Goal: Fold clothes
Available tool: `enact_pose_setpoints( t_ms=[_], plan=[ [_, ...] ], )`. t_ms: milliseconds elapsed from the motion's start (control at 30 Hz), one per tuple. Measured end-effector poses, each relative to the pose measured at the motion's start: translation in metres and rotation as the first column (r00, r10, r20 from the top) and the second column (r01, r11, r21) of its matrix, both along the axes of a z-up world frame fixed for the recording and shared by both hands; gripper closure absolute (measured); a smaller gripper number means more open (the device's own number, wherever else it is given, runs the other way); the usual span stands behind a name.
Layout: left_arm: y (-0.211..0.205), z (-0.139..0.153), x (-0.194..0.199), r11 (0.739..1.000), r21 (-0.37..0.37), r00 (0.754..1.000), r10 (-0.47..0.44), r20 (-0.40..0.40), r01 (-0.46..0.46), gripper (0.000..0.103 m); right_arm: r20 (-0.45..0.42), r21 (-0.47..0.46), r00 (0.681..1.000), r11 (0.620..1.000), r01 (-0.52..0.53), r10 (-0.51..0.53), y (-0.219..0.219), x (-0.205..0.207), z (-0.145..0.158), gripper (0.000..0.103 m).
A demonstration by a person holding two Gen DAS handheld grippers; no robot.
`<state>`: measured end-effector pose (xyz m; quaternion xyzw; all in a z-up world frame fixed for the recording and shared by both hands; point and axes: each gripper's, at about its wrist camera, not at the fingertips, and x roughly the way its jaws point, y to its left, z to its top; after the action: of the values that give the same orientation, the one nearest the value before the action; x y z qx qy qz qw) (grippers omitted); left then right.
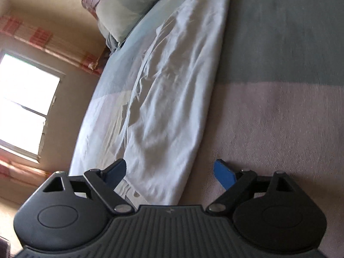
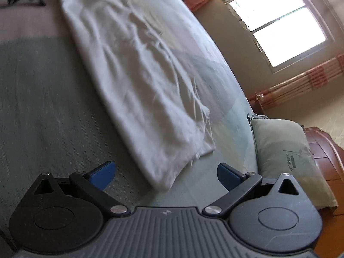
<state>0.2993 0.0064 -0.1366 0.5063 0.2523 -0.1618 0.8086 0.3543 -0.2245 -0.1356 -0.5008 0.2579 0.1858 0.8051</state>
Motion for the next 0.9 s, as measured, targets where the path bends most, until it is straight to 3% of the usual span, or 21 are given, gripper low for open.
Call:
enact_pose_setpoints(
  t_ms=[300,533,667,800,900],
  plan=[
    [-0.033,-0.017,0.015,0.996,0.093,0.997,-0.021,0.077,0.014,0.014,0.077,-0.022,0.992,0.995,-0.094,0.095,0.05,0.02,-0.015,0.0],
    [-0.054,-0.02,0.029,0.995,0.088,0.992,-0.06,0.108,0.05,0.013,0.136,-0.009,0.977,0.986,-0.165,0.165,0.084,0.032,-0.021,0.0],
    [-0.036,-0.022,0.03,0.992,0.122,0.993,-0.033,0.113,0.019,0.013,0.135,-0.002,0.981,0.99,-0.14,0.139,0.066,0.038,-0.02,0.0],
    [-0.003,-0.026,0.036,0.985,0.157,0.991,0.055,0.124,-0.074,0.013,0.145,-0.017,0.987,0.997,-0.07,0.072,0.035,0.049,-0.021,0.0],
    [-0.004,-0.027,0.042,0.98,0.182,0.991,0.058,0.122,-0.079,0.012,0.155,-0.051,0.987,0.998,-0.032,0.04,0.023,0.061,-0.022,0.0]
  ],
)
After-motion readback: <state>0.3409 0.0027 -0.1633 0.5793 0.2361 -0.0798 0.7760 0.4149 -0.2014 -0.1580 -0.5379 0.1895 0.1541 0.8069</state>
